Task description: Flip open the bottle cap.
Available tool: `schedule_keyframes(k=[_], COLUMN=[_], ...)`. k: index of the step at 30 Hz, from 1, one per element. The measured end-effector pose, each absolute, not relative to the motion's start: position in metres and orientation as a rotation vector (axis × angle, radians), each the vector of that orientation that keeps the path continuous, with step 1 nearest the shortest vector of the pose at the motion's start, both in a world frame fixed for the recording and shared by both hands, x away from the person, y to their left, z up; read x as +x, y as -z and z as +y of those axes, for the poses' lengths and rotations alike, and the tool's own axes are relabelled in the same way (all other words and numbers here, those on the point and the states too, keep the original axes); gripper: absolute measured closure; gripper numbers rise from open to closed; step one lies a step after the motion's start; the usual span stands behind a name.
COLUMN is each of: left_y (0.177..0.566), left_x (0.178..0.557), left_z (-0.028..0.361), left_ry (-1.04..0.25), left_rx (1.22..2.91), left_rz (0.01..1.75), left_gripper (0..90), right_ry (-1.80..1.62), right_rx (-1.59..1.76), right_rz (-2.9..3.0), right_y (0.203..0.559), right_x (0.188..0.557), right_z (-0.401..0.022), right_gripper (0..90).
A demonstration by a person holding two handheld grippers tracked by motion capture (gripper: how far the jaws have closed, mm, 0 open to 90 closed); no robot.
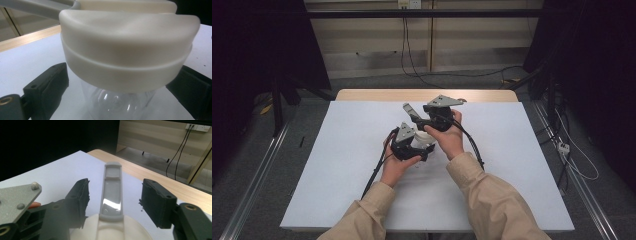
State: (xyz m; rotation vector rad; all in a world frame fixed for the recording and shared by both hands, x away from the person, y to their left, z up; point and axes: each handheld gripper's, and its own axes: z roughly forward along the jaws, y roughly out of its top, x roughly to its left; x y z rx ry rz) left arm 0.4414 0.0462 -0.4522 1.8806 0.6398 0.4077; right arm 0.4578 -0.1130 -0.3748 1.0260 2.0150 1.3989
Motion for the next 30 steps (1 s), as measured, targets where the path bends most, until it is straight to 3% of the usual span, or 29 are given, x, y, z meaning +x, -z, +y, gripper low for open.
schedule_keyframes(k=[18, 30], left_y=[0.442, 0.430], left_x=[0.429, 0.415], left_z=[0.068, 0.098], left_ry=[-0.365, -0.387], left_rx=[1.874, 1.882], left_rz=[0.658, 0.662], left_gripper=[5.9, 5.4], right_ry=[-1.425, -1.440], right_rx=[1.027, 1.015], right_rz=[2.027, 2.030], right_y=[0.371, 0.379], right_x=[0.433, 0.408], right_z=[-0.134, -0.151], right_gripper=[18.3, 13.3])
